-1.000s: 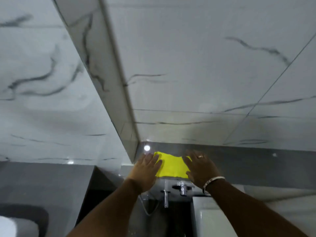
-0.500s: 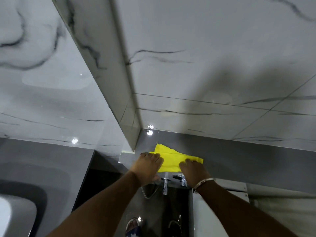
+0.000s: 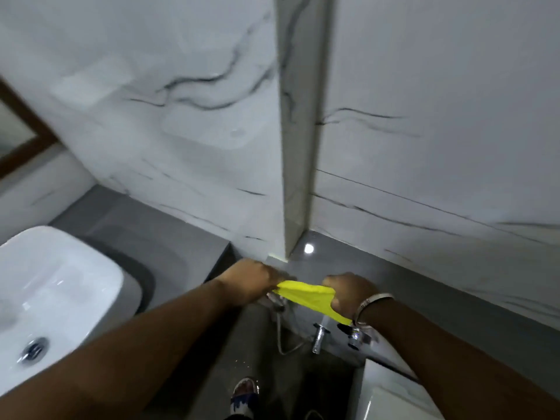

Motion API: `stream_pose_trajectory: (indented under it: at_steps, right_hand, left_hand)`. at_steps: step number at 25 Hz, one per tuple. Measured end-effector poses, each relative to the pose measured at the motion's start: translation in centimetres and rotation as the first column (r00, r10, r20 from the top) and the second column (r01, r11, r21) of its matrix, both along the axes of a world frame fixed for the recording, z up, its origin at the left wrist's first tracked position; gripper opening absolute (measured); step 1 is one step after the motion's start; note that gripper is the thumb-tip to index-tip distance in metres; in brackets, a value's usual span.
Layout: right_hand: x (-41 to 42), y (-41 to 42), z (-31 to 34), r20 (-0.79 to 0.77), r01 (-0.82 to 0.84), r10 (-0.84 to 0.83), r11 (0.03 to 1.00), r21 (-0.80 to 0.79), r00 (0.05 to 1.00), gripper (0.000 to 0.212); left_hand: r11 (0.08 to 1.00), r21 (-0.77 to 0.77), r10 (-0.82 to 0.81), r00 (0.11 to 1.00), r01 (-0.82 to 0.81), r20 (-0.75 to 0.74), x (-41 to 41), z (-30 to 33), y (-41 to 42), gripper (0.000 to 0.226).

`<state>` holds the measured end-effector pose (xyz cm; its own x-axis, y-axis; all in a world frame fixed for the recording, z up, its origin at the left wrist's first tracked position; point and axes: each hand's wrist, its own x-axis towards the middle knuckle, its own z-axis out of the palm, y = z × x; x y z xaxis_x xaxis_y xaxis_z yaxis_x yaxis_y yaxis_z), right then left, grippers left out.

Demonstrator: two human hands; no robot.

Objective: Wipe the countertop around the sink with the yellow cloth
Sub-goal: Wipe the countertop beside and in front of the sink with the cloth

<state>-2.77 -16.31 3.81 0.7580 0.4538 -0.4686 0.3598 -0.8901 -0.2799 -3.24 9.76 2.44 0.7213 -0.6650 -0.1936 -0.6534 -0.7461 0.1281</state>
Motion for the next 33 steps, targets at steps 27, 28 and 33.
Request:
stream_pose_trajectory:
  at_steps: [27,28,33]
  right_hand:
    - [12.4,41.0,-13.1,0.18,-0.601,0.622,0.783,-0.162,0.762,0.04]
    - [12.9,41.8,-13.4,0.215,-0.617,0.624,0.78,-0.105,0.751,0.047]
    - [13.4,46.7,-16.7,0.326,-0.69,0.699,0.705,-0.163,0.637,0.067]
  left_hand:
    - [0.698,-0.205,0.711,0.699,-0.687,0.079,3.1,-4.2,44.5,0.067]
    - [0.674,-0.21,0.738,0.66,-0.708,0.141,1.4,-4.2,44.9,0.075]
    - [0.484,-0.195,0.875,0.478,-0.853,0.078,-1.9,-6.5,45.0,0.1]
